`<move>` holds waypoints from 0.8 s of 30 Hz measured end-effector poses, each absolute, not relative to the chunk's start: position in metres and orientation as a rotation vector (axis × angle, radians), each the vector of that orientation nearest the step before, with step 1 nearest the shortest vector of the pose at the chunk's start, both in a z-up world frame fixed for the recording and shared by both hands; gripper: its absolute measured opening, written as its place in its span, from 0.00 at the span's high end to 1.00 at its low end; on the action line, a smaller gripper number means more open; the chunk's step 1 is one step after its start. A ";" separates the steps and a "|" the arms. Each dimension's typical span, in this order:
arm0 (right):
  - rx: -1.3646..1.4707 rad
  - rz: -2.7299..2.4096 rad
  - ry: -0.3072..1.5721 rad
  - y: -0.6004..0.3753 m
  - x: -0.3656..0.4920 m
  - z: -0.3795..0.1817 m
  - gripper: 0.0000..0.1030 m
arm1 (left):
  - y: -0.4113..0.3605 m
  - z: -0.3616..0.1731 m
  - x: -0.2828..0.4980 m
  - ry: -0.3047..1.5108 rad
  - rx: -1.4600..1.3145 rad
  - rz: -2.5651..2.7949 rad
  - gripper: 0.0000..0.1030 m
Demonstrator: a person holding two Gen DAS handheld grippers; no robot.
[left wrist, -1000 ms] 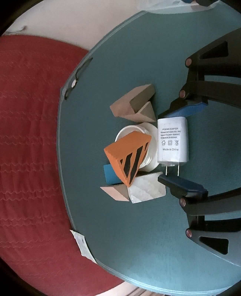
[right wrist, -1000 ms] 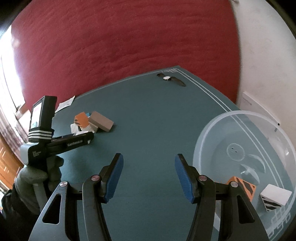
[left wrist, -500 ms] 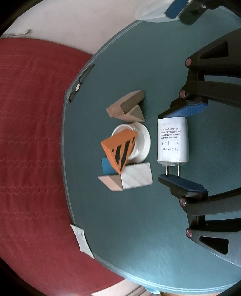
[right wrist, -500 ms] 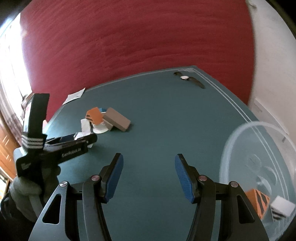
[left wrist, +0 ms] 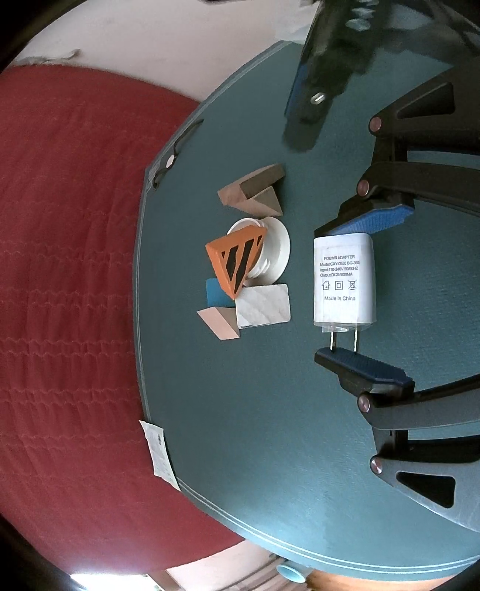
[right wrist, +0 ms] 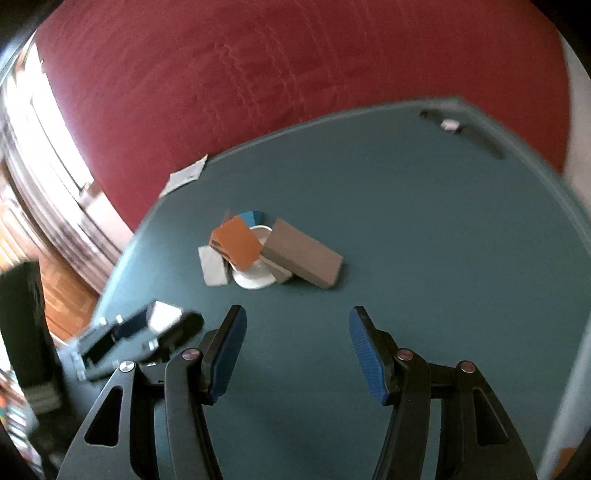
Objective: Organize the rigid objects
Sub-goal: 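Close the right tool on the tan rectangular block while the left tool holds the charger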
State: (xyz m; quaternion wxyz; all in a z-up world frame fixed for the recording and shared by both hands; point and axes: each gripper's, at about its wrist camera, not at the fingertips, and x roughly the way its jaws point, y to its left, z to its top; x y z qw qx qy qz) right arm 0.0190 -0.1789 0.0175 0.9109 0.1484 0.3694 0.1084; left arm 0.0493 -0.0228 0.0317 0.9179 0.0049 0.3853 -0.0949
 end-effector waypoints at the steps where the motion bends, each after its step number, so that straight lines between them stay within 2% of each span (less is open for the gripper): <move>1: 0.336 0.233 0.771 -0.180 0.025 0.016 0.42 | -0.022 0.031 0.050 0.793 0.006 -0.196 0.41; 5: 0.442 0.247 0.799 -0.185 0.045 0.009 0.33 | -0.020 0.031 0.049 0.793 -0.003 -0.196 0.41; 15: 0.601 0.256 0.816 -0.190 0.079 -0.002 0.31 | -0.015 0.031 0.051 0.797 -0.031 -0.192 0.41; 21: 0.600 0.212 0.814 -0.187 0.090 0.001 0.31 | -0.015 0.030 0.051 0.799 -0.035 -0.191 0.41; 23: 0.571 0.183 0.816 -0.185 0.091 0.002 0.39 | -0.014 0.029 0.052 0.801 -0.037 -0.189 0.41; 24: 0.556 0.177 0.814 -0.184 0.091 0.002 0.39 | -0.014 0.029 0.052 0.802 -0.038 -0.188 0.41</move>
